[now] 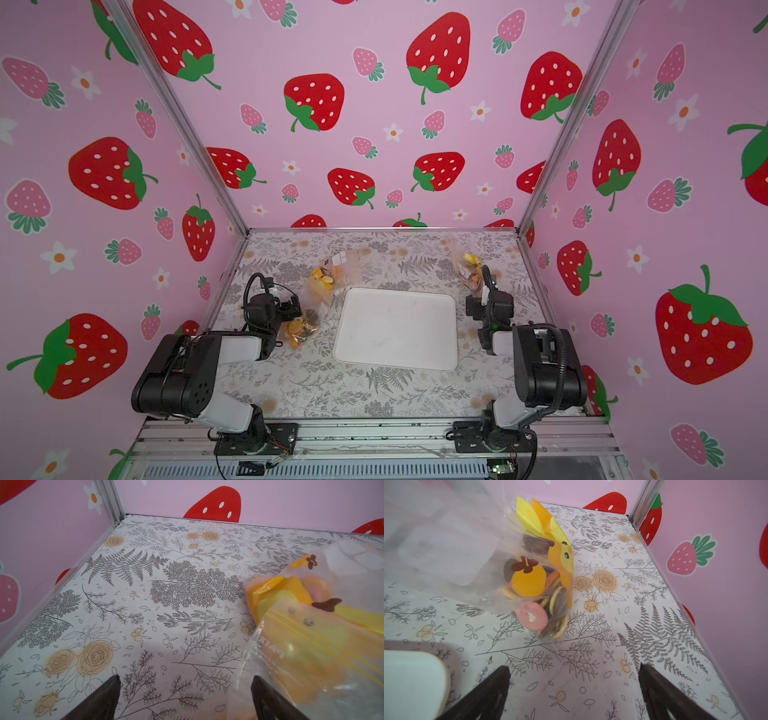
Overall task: Pour cookies out of the ziploc bag
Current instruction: Adjust the ziploc bag at the center of the board.
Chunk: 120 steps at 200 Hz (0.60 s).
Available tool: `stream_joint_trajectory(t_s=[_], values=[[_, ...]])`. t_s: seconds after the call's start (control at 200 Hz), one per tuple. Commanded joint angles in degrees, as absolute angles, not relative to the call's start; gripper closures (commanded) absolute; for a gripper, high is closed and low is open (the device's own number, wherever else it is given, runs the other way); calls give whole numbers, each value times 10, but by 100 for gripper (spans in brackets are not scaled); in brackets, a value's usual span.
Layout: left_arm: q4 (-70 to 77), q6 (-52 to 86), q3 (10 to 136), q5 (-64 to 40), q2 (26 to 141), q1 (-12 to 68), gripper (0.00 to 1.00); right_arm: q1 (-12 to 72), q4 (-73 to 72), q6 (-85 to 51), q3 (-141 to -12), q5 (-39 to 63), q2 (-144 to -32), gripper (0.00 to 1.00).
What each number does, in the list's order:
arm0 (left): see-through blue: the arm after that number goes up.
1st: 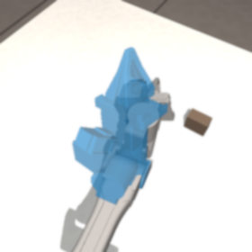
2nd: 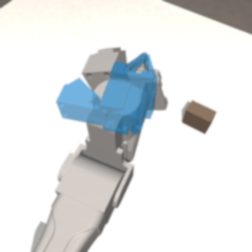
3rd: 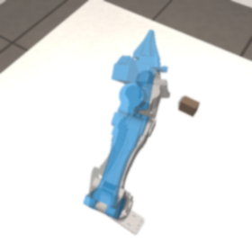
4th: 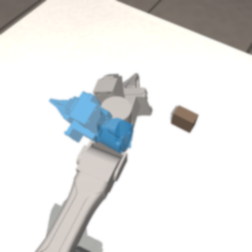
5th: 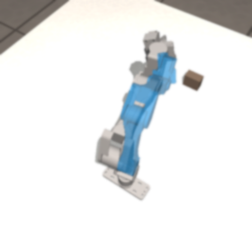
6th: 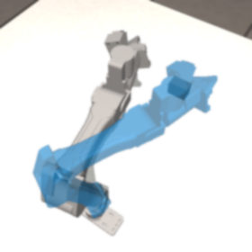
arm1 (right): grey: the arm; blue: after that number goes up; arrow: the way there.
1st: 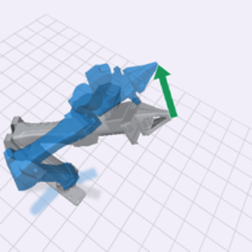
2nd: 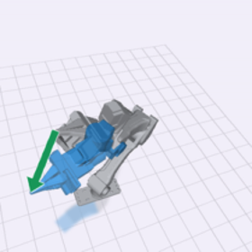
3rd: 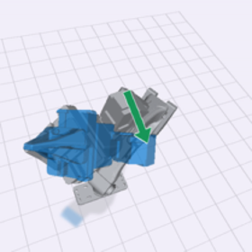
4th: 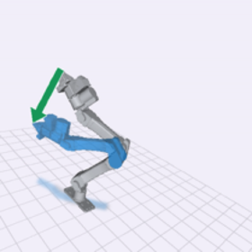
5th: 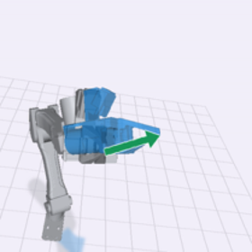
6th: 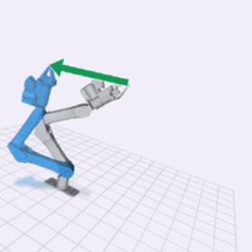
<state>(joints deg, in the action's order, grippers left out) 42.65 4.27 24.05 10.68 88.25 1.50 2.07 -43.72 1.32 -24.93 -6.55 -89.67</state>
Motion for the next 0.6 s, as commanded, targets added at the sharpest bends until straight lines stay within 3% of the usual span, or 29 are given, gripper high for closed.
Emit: stream_joint_trajectory(t_s=[0.0, 0.595], values=[[451, 32, 255, 107, 886, 11, 1, 16, -457, 19, -259, -61, -903, 0], [450, 33, 254, 107, 886, 11, 1, 12, -455, 17, -261, -55, -903, 0]])
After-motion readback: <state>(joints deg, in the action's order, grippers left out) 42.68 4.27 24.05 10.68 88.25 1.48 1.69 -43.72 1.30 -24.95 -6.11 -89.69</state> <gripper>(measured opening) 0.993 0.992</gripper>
